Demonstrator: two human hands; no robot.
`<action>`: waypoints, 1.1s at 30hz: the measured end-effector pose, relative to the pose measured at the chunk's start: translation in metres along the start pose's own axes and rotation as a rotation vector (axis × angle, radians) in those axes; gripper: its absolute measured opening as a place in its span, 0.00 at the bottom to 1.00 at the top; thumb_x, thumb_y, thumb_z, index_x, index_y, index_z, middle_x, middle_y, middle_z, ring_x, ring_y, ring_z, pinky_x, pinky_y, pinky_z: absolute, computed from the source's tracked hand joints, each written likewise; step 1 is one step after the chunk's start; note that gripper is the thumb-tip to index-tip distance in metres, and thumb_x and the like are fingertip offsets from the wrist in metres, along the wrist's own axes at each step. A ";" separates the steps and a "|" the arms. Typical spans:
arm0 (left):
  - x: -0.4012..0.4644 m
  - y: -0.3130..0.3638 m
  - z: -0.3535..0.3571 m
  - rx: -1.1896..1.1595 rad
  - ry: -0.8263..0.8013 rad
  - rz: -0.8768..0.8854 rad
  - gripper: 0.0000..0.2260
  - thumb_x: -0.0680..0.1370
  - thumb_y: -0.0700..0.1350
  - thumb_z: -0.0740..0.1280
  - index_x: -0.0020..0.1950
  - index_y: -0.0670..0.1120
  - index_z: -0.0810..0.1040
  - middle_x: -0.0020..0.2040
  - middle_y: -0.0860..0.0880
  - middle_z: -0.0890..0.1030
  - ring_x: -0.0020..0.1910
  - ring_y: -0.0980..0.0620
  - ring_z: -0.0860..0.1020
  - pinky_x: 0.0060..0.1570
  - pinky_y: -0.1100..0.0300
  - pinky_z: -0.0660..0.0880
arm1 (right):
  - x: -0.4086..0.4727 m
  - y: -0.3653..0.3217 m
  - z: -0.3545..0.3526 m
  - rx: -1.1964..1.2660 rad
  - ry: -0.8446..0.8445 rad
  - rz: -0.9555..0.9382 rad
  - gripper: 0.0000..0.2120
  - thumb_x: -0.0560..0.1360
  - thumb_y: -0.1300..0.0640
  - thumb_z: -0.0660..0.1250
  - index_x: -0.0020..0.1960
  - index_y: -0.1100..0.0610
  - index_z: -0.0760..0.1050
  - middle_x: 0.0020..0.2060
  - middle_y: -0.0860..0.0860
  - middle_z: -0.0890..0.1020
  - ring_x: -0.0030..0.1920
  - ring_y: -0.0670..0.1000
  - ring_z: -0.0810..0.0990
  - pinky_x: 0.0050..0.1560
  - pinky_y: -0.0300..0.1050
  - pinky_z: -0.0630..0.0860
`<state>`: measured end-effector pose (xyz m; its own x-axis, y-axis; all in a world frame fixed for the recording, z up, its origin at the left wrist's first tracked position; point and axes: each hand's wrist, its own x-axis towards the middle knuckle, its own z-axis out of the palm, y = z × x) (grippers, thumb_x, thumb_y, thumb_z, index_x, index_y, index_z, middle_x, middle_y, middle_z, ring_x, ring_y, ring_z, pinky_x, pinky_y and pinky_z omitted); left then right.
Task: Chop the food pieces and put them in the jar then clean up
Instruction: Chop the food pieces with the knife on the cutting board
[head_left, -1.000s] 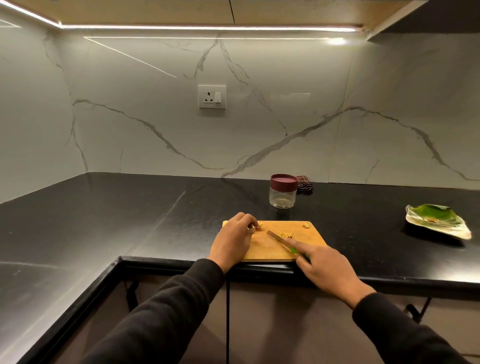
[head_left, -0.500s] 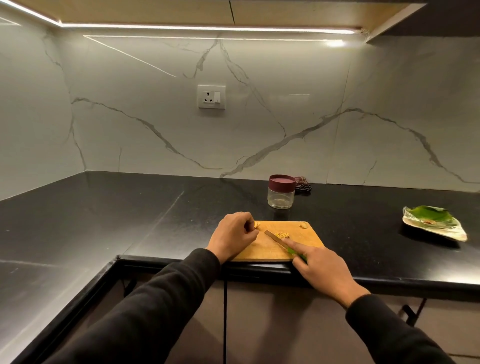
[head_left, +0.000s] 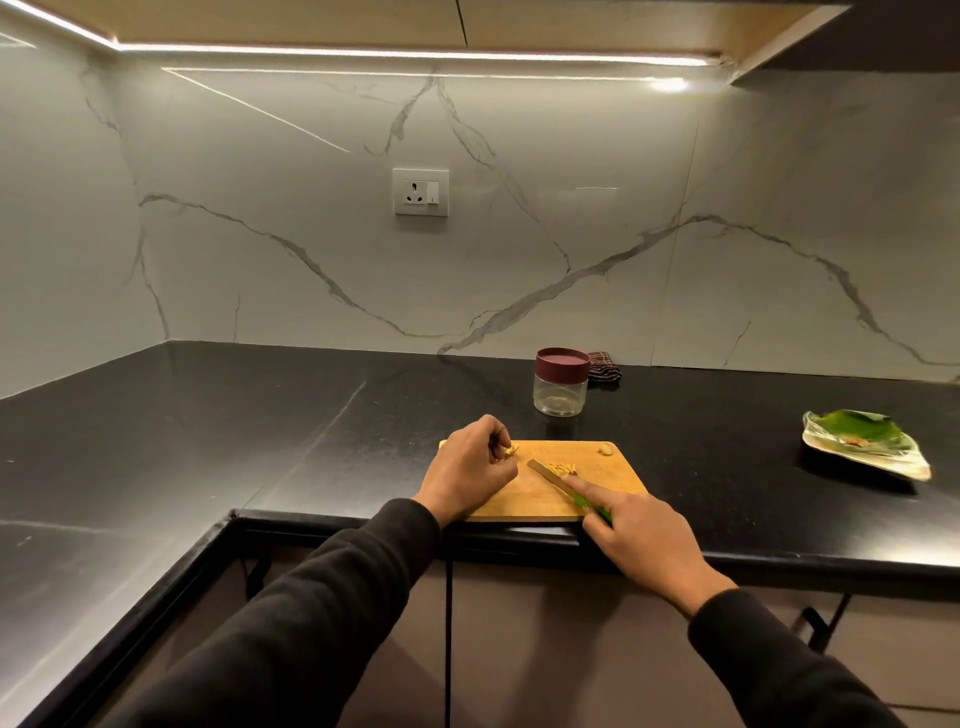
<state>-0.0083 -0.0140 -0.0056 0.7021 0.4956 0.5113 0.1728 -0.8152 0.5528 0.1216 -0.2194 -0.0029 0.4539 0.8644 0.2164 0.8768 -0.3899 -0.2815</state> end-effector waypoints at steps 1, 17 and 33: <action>0.001 -0.001 -0.001 0.028 0.017 -0.006 0.08 0.75 0.45 0.73 0.48 0.49 0.74 0.42 0.53 0.78 0.40 0.53 0.77 0.40 0.60 0.78 | 0.000 0.000 0.000 -0.003 0.001 0.000 0.22 0.84 0.44 0.55 0.76 0.30 0.57 0.37 0.44 0.78 0.34 0.44 0.77 0.31 0.34 0.68; 0.026 -0.008 -0.008 0.226 -0.045 -0.125 0.04 0.82 0.47 0.59 0.47 0.51 0.68 0.45 0.51 0.75 0.42 0.51 0.74 0.50 0.52 0.75 | -0.004 -0.004 -0.002 -0.008 0.020 -0.001 0.22 0.84 0.45 0.55 0.76 0.31 0.58 0.34 0.42 0.75 0.33 0.43 0.75 0.28 0.33 0.64; 0.031 -0.030 -0.002 0.214 -0.168 -0.123 0.15 0.80 0.48 0.69 0.66 0.50 0.78 0.57 0.51 0.78 0.53 0.55 0.76 0.58 0.59 0.77 | -0.003 -0.003 -0.002 0.003 0.024 -0.003 0.22 0.84 0.44 0.55 0.76 0.31 0.58 0.36 0.43 0.77 0.33 0.44 0.75 0.29 0.33 0.65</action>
<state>0.0071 0.0259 -0.0051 0.7680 0.5528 0.3233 0.3932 -0.8055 0.4433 0.1181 -0.2211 -0.0010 0.4554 0.8573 0.2399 0.8775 -0.3867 -0.2837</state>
